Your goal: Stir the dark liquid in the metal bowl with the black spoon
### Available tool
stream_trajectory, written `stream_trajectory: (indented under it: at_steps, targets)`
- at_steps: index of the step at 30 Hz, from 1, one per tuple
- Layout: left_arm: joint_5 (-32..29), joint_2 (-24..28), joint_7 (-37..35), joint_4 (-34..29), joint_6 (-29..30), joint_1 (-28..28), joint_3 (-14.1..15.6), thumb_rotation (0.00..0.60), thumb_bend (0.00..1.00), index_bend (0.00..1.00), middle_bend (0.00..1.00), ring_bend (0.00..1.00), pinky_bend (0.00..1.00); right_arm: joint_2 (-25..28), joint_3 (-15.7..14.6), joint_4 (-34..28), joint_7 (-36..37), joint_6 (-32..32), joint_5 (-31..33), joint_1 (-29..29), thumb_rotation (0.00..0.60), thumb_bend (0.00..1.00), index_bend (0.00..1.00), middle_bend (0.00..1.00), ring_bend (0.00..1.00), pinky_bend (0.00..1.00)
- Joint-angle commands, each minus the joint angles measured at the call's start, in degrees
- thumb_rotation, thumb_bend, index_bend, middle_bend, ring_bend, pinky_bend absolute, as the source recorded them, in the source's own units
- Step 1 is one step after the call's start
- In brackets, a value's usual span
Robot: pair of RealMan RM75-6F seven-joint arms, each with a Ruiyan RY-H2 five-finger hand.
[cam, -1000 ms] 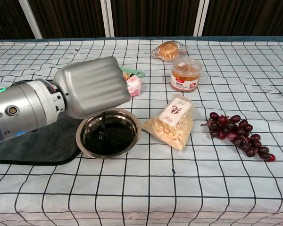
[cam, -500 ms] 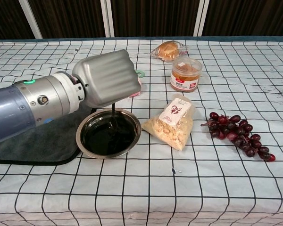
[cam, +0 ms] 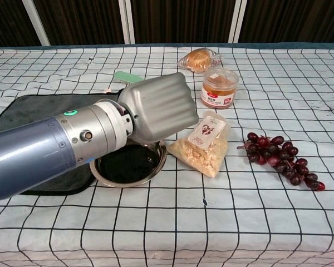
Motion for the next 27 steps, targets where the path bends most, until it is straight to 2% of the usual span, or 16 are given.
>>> stream_trajectory:
  at_steps: [1,8,14,20,27]
  targets:
    - [0.7,0.7,0.1,-1.5,0.1,0.4,1.2,0.6,0.51,0.66,0.93,0.95,0.92,0.0,-0.1,-0.1,-0.1,0.1,-0.1,0.0,0.6,0.13,0.08,0.03,0.13,0.25]
    - [3.3,4.3,-0.5,-6.8,1.4,2.1,4.9,0.6,0.51,0.66,0.94,0.95,0.92,-0.3,-0.1,-0.1,-0.6,0.0,-0.1,0.1,0.6,0.13,0.08,0.03,0.13,0.25]
    - [3.9,8.1,-1.6,-8.4,2.4,3.8,6.7,0.6,0.51,0.66,0.94,0.95,0.92,-0.5,-0.1,-0.2,-1.0,-0.2,0.0,0.2,0.6,0.13,0.08,0.03,0.13,0.25]
    - [2.2,9.7,-3.4,-6.3,1.8,4.3,5.6,0.6,0.51,0.66,0.94,0.96,0.92,-0.7,-0.1,-0.3,-1.5,-0.5,0.2,0.3,0.6,0.13,0.08,0.03,0.13,0.25]
    - [0.0,8.3,-3.7,-1.8,0.3,2.9,2.3,0.6,0.51,0.66,0.94,0.96,0.92,-0.9,-0.1,-0.1,-1.7,-0.8,0.4,0.4,0.6,0.13,0.08,0.03,0.13,0.25]
